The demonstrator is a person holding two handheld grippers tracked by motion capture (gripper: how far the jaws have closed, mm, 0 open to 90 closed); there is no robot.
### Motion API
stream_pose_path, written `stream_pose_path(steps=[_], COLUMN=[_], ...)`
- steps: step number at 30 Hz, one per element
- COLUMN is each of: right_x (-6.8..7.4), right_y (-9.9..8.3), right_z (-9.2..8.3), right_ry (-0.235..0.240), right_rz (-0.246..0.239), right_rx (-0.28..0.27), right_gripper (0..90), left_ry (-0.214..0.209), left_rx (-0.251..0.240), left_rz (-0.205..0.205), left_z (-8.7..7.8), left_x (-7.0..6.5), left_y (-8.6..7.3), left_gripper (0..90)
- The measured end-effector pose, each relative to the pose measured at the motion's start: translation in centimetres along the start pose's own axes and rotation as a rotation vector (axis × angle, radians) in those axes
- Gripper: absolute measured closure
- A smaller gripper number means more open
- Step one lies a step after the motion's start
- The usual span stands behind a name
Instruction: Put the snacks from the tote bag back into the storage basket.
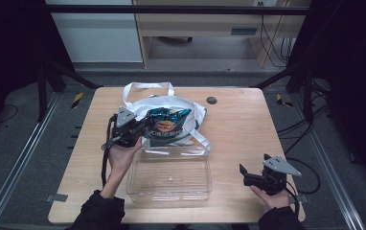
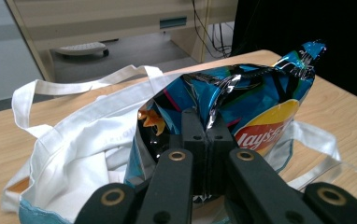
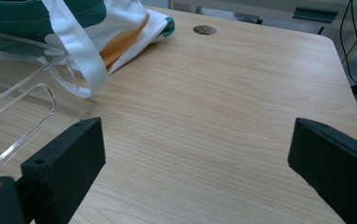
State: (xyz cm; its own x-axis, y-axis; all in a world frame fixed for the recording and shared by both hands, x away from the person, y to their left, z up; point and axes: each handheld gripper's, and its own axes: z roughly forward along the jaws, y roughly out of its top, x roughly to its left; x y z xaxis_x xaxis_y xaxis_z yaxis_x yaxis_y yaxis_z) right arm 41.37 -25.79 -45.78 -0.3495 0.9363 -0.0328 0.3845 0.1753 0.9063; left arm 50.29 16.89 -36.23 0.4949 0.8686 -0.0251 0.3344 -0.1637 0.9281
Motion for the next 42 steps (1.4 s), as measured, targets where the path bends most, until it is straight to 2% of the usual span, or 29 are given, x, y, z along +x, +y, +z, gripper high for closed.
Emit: stream_pose_path(steps=[23,31,42], right_x=[0.0,0.0,0.0], right_y=[0.0,0.0,0.0], right_z=[0.0,0.0,0.0], right_ry=[0.002,0.001,0.000], right_rz=[0.002,0.003,-0.001], right_rx=[-0.001,0.000,0.001], right_gripper=[4.3,4.3,4.4], left_ry=[-0.073,-0.091,-0.122], left_rx=[-0.162,-0.219,-0.244], left_rz=[-0.057,-0.057,-0.048], left_z=[-4.1,-6.1,-7.8], left_x=[-1.4,-1.8,-2.4], left_y=[3.8,5.0,5.5], left_gripper=[89.9,89.9,90.0])
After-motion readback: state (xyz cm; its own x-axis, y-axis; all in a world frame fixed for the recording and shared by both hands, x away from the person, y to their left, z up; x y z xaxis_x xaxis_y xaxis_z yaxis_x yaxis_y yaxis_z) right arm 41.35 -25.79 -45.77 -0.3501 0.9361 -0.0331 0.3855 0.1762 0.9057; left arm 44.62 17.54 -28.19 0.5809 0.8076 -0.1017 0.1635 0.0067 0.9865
